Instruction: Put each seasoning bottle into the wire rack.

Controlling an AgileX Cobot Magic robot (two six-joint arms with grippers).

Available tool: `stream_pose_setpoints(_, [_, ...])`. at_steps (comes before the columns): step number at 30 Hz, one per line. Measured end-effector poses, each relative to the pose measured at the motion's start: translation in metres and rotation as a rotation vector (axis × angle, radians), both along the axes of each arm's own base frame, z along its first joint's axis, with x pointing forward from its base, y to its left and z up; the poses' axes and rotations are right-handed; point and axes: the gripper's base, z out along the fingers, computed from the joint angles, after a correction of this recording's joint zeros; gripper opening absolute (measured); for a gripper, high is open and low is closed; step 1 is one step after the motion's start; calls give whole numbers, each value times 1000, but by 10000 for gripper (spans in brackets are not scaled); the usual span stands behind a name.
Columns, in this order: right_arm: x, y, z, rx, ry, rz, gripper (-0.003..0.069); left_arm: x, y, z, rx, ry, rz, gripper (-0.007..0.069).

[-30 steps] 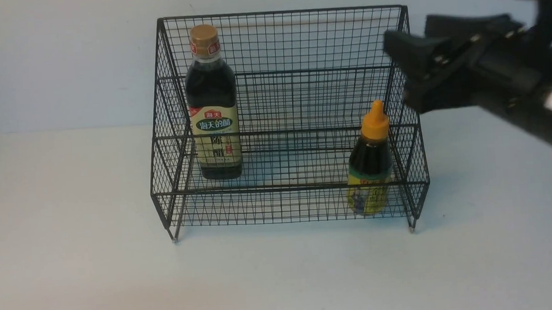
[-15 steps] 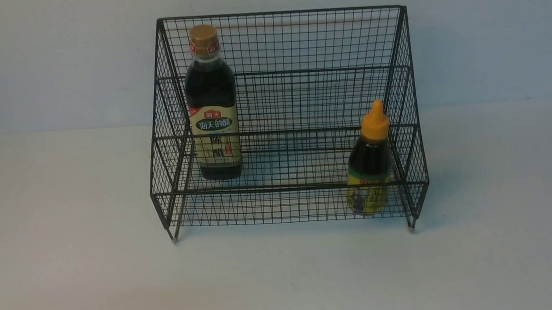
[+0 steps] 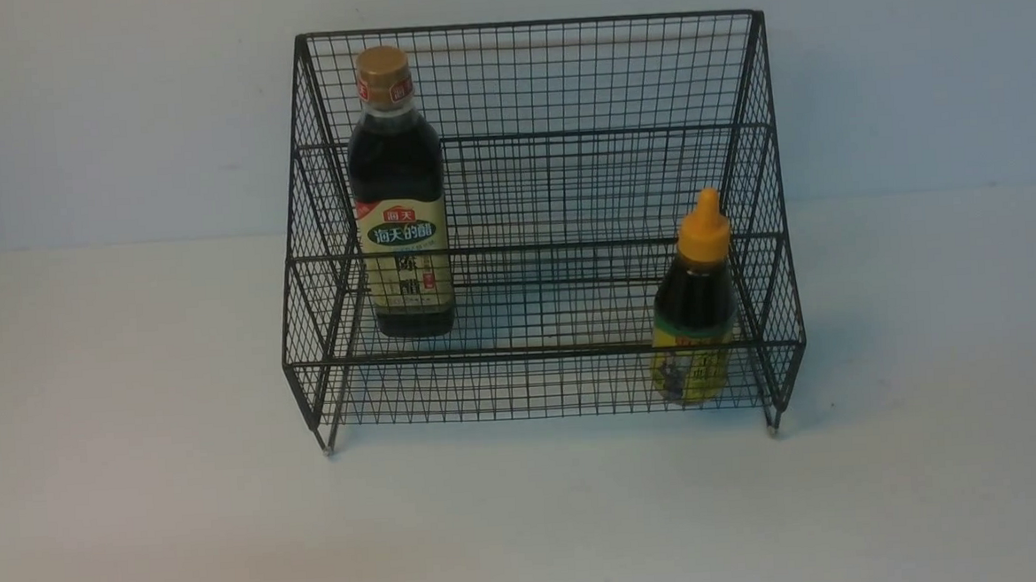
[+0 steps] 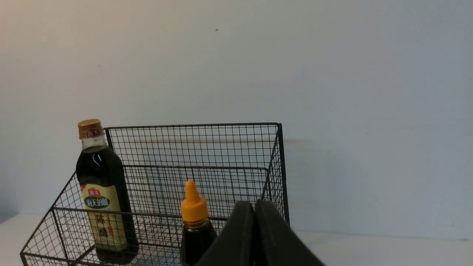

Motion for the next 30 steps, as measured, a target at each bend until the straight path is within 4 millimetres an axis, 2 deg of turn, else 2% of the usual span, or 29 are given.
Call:
stream_pose_setpoints(23, [1, -1, -6, -17, 33, -16, -15, 0, 0, 0, 0, 0, 0, -5])
stream_pose_setpoints(26, [1, -3, -14, -15, 52, -84, -15, 0, 0, 0, 0, 0, 0, -5])
stream_pose_setpoints(30, [9, -5, -37, -28, 106, -189, -15, 0, 0, 0, 0, 0, 0, -5])
